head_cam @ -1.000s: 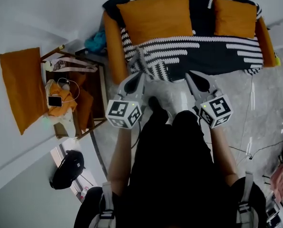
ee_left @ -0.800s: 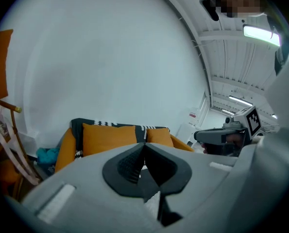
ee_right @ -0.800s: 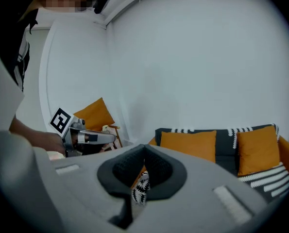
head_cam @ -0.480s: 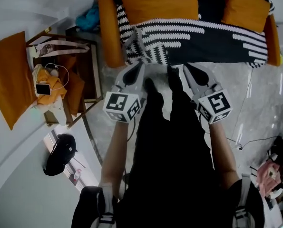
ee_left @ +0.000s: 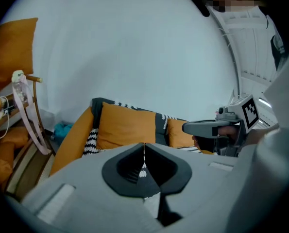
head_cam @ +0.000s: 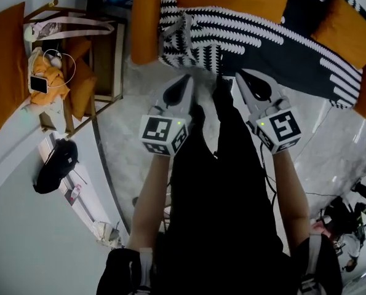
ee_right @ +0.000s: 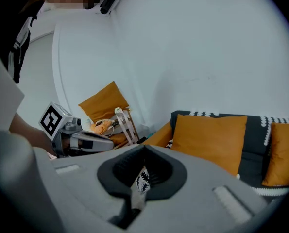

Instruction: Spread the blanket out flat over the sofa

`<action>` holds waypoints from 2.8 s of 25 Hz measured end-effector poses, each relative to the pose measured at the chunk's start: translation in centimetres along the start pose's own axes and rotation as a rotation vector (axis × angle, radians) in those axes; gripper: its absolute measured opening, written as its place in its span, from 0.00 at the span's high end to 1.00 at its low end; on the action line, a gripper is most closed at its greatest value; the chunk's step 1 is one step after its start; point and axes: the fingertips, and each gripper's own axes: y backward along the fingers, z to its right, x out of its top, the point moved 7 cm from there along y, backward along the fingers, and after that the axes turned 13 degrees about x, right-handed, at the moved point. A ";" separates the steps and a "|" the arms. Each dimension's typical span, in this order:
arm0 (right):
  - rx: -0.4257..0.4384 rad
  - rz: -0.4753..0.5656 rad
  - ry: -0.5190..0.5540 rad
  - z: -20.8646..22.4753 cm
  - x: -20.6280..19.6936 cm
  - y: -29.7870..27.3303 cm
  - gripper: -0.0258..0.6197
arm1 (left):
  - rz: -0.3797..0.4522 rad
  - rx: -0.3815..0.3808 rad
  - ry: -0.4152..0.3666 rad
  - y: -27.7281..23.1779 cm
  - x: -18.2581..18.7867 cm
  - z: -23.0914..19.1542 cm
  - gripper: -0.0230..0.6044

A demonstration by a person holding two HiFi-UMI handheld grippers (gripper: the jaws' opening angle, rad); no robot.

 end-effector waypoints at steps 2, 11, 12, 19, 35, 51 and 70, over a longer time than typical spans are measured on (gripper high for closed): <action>0.040 -0.026 0.011 1.5 -0.8 -1.0 0.96 | -0.014 0.033 0.012 -1.1 -1.0 0.4 0.94; 0.168 -0.120 0.042 6.9 -4.4 -4.9 0.96 | -0.038 0.120 0.079 -7.5 -5.0 0.0 0.94; 0.179 -0.116 0.036 7.3 -4.7 -5.3 0.96 | -0.042 0.131 0.092 -8.2 -5.5 -0.2 0.94; 0.233 -0.130 0.007 11.1 -7.5 -8.6 0.96 | -0.085 0.201 0.152 -13.8 -9.7 -2.7 0.85; 0.228 -0.229 0.004 15.5 -11.5 -14.6 0.96 | -0.223 0.277 0.116 -24.3 -18.0 -9.7 0.71; 0.268 -0.300 -0.006 16.7 -14.4 -16.3 0.96 | -0.354 0.283 -0.005 -30.9 -22.0 -12.6 0.68; 0.243 -0.319 -0.074 15.1 -14.8 -15.5 0.96 | -0.354 0.265 0.011 -28.4 -20.9 -11.9 0.92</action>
